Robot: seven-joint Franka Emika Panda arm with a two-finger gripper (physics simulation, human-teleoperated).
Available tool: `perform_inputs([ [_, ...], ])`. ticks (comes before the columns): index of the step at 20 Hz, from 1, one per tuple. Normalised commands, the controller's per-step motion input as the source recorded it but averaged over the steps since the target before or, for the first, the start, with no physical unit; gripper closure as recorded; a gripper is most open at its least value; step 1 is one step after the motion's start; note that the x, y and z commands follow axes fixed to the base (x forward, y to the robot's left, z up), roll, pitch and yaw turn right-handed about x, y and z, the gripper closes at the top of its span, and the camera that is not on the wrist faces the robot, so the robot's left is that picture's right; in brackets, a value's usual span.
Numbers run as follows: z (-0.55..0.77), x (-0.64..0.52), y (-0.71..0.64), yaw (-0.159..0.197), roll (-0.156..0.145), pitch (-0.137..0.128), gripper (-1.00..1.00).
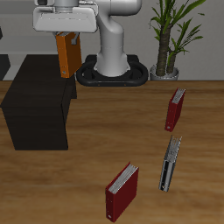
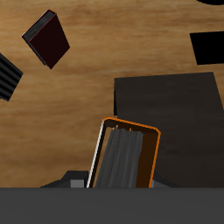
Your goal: Place the orange book upright on top of the shelf
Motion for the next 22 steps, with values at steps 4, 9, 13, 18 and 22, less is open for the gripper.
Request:
perform_inputs([
  [4,0.02,-0.11,-0.23,-0.013,-0.005,-0.014,1.00],
  [9,-0.02,-0.06,-0.14,-0.024,-0.002,-0.009,1.00],
  [13,-0.10,-0.05,-0.19,-0.037,-0.040,0.002,1.00],
  [18,-0.21,0.00,-0.29,-0.043,-0.043,0.000,1.00],
  [22,-0.26,0.04,-0.18,-0.043,-0.046,0.015,1.00],
])
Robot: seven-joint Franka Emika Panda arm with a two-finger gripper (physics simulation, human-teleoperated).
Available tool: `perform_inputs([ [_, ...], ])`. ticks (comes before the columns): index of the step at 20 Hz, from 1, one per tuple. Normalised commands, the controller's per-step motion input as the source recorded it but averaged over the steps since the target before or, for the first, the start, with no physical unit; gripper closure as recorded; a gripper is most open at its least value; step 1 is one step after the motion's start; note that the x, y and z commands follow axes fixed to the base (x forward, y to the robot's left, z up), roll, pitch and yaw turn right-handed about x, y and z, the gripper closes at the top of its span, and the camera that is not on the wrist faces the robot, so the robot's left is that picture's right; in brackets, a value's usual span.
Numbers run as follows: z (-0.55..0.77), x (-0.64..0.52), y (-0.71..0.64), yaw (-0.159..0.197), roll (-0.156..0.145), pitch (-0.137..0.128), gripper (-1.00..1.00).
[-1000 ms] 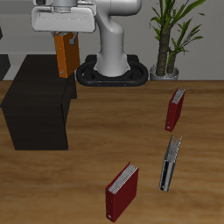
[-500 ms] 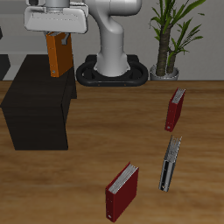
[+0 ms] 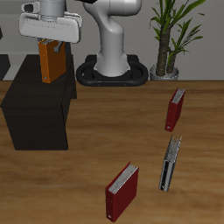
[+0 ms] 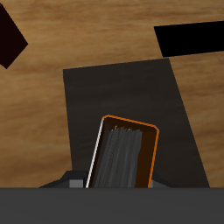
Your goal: Place the orange book upright on top of the shelf
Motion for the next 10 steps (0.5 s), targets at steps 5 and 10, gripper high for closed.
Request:
perform_inputs([
  [5,-0.34,0.11,-0.04,-0.002,-0.048,0.050,1.00],
  [10,-0.25,0.08,0.05,0.004,-0.040,0.052,-1.00],
])
